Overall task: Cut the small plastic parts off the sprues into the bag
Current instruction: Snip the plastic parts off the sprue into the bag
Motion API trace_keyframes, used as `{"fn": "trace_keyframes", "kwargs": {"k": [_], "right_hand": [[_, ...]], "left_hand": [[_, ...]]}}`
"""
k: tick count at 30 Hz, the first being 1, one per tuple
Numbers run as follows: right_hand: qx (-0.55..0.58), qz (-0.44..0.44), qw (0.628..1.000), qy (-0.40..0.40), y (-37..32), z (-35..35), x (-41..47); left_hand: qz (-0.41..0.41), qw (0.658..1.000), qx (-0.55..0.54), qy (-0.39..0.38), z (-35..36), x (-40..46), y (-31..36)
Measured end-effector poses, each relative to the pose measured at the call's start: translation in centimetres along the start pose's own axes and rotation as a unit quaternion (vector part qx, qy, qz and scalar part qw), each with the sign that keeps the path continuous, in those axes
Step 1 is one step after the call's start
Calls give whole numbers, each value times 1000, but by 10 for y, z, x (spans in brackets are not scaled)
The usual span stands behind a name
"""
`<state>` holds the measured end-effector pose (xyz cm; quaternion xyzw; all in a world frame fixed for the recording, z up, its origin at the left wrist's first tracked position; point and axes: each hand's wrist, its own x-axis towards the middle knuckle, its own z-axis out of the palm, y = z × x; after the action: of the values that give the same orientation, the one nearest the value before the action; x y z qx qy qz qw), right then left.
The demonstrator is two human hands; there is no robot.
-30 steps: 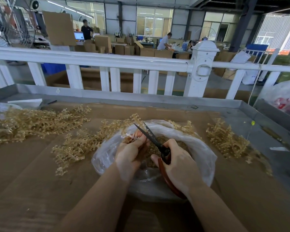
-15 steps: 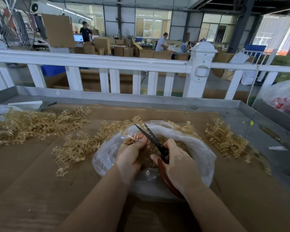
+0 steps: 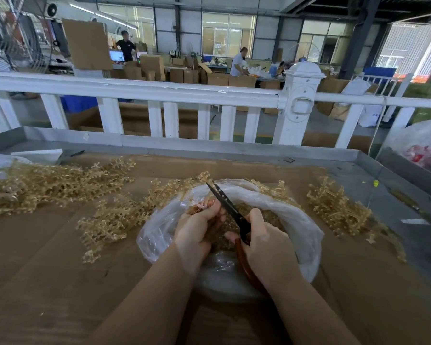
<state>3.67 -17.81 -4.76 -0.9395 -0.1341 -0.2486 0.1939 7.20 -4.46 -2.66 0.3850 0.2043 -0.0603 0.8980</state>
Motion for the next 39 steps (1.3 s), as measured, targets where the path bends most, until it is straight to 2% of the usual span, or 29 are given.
{"fn": "trace_keyframes", "kwargs": {"k": [15,26,39], "right_hand": [[64,34,997,-20,4,-2,5],[41,8,999,5,1,3,2],[3,-10,1000,-2,-2,-3,5]], "left_hand": [[47,999,0,-5,-1,2,-3],[32,999,11,-15,-3,0,-1],[13,998,25,-57,-7,6,-5]]}}
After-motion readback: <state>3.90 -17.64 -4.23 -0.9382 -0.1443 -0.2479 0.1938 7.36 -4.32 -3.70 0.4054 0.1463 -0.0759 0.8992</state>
